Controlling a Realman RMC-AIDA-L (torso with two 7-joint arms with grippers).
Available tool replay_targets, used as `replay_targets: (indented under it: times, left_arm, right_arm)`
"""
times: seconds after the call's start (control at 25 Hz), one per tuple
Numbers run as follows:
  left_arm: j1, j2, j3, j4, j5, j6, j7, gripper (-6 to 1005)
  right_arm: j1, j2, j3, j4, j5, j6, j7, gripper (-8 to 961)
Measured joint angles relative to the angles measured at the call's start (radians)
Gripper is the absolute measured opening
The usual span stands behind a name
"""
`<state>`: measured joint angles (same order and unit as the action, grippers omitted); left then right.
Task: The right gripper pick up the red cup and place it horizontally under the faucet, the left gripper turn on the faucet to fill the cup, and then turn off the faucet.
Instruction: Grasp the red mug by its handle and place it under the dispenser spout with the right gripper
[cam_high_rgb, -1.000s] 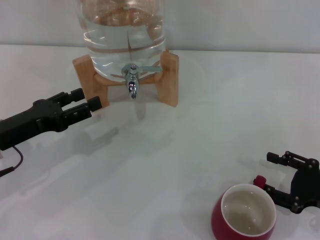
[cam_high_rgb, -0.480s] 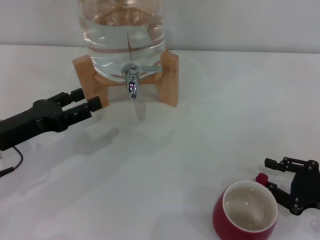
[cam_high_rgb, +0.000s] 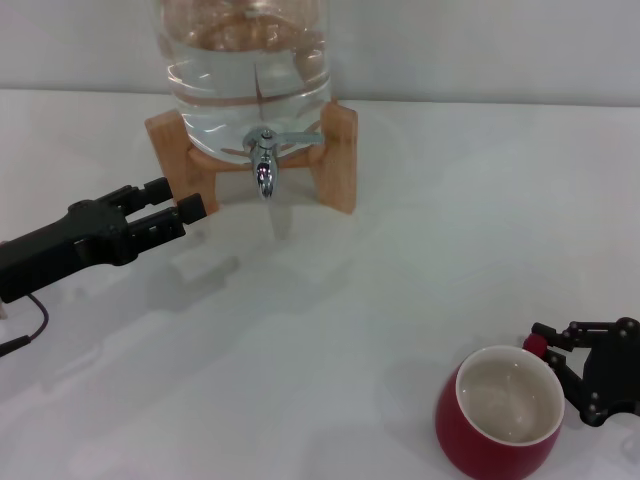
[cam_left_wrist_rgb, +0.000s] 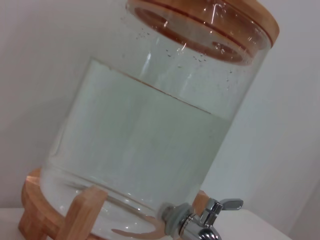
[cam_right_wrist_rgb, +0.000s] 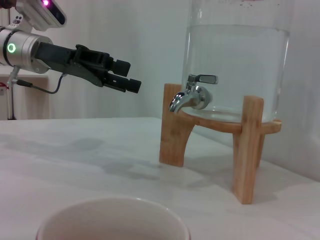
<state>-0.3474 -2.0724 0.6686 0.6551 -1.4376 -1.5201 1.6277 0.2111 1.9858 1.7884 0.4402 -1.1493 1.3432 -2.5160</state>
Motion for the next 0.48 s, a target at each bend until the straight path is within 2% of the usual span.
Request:
replay_targets:
  times: [0.08,0.28,0.48]
  left_arm:
    - [0.000,0.000,0.000,0.000,0.000,0.000,-0.002,782]
    - [0.004,0.000,-0.001,0.000,0.000,0.000,-0.003,781]
    - [0.007,0.000,-0.003,0.000,0.000,0.000,-0.003,781]
  right_arm:
    - [0.000,0.001,0.000,0.000,0.001,-0.002,0.000,195]
    - [0.001,0.004,0.001,0.000,0.005,-0.007,0.001,126]
    - [0.002,0.012,0.002,0.002,0.015,-0.002,-0.002,125]
